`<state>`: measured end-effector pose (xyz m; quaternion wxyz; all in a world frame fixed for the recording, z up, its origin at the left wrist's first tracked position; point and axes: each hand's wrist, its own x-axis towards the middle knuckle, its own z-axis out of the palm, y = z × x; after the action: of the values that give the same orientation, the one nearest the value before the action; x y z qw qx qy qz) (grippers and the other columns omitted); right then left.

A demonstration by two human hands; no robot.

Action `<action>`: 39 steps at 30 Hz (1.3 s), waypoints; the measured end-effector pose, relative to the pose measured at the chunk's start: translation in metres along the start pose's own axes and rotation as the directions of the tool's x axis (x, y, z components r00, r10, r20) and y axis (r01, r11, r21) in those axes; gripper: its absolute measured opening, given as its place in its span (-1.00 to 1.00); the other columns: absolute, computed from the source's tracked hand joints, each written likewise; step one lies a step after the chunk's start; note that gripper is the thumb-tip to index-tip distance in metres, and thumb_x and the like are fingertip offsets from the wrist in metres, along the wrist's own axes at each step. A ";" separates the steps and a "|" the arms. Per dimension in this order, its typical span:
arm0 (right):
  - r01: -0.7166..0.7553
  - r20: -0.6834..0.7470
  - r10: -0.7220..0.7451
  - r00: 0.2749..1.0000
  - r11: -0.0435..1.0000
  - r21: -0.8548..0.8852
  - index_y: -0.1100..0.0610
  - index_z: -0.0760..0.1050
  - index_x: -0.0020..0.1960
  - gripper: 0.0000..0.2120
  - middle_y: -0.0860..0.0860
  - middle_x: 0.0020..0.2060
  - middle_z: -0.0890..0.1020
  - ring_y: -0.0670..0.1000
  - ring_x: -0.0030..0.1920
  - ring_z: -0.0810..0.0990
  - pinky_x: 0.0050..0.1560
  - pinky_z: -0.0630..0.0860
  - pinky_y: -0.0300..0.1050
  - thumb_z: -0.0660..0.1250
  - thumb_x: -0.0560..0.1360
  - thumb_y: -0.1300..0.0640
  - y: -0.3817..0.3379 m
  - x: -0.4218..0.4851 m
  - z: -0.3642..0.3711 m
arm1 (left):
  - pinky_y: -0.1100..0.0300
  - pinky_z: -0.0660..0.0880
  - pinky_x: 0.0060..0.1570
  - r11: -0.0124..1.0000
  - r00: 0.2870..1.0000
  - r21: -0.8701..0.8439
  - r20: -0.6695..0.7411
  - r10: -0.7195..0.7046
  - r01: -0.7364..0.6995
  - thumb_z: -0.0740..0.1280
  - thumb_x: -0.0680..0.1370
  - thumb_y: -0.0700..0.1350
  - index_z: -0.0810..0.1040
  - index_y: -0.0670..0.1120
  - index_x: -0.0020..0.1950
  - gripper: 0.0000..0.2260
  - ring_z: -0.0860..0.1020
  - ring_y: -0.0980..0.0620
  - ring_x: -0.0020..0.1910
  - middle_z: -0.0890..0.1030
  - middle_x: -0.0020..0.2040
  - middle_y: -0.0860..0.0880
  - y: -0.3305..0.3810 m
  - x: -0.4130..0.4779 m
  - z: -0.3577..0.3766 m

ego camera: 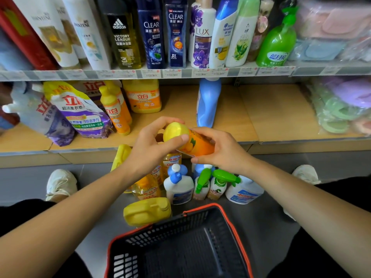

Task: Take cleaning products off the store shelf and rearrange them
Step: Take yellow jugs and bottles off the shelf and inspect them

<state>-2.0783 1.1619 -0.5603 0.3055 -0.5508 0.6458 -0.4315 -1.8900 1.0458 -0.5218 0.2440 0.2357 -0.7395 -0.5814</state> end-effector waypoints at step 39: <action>-0.093 -0.255 0.366 0.895 0.712 0.695 0.09 0.29 0.45 -0.24 0.14 0.19 0.61 0.13 0.16 0.67 0.13 0.62 0.22 0.55 0.35 0.31 0.000 0.018 -0.008 | 0.15 0.65 -0.02 0.980 0.981 -0.064 0.033 -0.189 0.191 0.56 0.34 0.01 0.60 -0.02 0.26 -0.50 0.68 0.02 0.06 0.71 0.07 0.00 -0.058 -0.011 -0.024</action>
<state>-2.0885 1.1461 -0.5553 0.4050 -0.2256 0.5586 -0.6878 -1.8625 1.0223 -0.5740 0.1854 0.2893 -0.6970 -0.6294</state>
